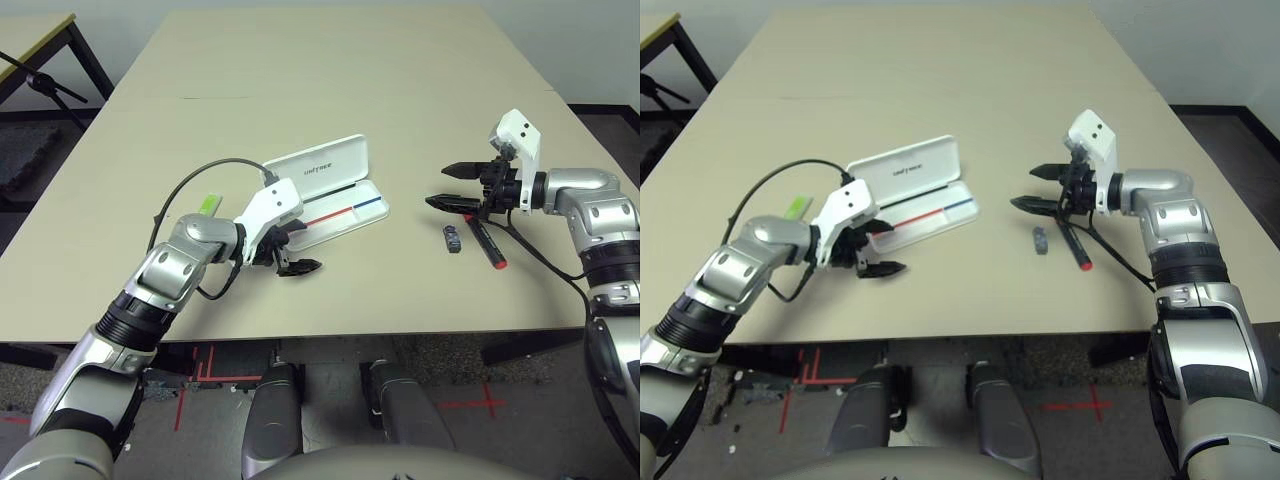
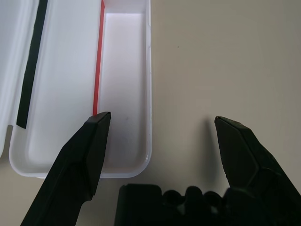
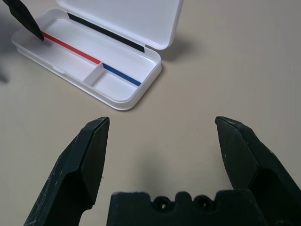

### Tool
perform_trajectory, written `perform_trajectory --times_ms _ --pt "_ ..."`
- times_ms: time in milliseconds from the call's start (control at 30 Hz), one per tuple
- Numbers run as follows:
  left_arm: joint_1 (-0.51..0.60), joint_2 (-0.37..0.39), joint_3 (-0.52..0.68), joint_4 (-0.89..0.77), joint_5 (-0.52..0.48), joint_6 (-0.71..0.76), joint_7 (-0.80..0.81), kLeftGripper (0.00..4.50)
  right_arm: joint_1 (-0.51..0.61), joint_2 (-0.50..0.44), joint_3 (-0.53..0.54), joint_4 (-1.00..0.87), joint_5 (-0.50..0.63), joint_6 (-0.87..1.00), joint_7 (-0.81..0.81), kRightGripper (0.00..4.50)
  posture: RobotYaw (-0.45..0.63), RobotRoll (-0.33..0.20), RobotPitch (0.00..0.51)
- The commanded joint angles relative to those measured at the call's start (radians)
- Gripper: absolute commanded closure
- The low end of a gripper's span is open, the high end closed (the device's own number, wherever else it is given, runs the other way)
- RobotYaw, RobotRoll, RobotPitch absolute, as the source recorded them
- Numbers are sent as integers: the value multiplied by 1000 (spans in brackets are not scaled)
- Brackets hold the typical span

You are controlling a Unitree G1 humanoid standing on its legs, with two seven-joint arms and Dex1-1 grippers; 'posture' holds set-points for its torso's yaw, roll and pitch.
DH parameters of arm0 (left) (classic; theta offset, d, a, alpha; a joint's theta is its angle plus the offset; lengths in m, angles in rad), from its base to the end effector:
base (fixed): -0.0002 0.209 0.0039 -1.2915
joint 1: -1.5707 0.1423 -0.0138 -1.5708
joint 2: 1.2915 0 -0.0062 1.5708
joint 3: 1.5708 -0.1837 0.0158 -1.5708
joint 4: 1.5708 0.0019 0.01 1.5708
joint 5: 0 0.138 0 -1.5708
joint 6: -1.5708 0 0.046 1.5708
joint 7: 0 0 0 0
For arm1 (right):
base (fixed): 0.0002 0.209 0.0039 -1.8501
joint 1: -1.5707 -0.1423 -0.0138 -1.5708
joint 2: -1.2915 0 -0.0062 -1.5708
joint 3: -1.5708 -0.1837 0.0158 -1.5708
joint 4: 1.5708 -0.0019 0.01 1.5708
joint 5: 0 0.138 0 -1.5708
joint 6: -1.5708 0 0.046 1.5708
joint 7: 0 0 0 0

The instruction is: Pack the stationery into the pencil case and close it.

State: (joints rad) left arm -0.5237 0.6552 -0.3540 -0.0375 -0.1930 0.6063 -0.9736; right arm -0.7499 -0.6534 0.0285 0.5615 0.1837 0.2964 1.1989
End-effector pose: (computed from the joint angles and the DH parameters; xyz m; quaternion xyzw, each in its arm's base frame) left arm 0.2772 0.1863 0.1442 0.2260 0.2163 -0.5217 0.7937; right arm 0.3187 -0.2727 0.1759 -0.1368 0.1342 0.4613 0.8663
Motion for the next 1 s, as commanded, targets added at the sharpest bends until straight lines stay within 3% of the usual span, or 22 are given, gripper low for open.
perform_trajectory --times_ms 33,200,267,333,533,633,833,1000 --pt "-4 -4 -14 1 18 20 -13 39 14 -7 1 -5 -5 -10 -4 0 -21 0 129" --pt "-2 -6 -21 -2 20 39 -28 39 18 -6 2 -10 -4 -8 -6 0 -22 0 132" --pt "0 -5 -23 -5 17 48 -36 409 20 -6 3 -12 -4 -6 -5 0 -22 0 132" --pt "0 -4 -24 -7 17 55 -42 975 22 -6 3 -17 1 1 2 0 -24 0 132" --pt "-2 -2 -25 -3 21 58 -52 3448 55 -24 12 -88 31 69 68 0 -29 0 134" --pt "-6 0 -37 8 39 46 -55 4472 78 -38 15 -135 47 112 100 0 -31 0 135" --pt "-18 -5 -36 13 50 31 -72 4472 119 -73 23 -213 79 183 166 0 -35 0 134" --pt "-19 35 -39 -13 76 -70 -127 4472 140 -91 30 -259 94 214 190 0 -36 0 130"
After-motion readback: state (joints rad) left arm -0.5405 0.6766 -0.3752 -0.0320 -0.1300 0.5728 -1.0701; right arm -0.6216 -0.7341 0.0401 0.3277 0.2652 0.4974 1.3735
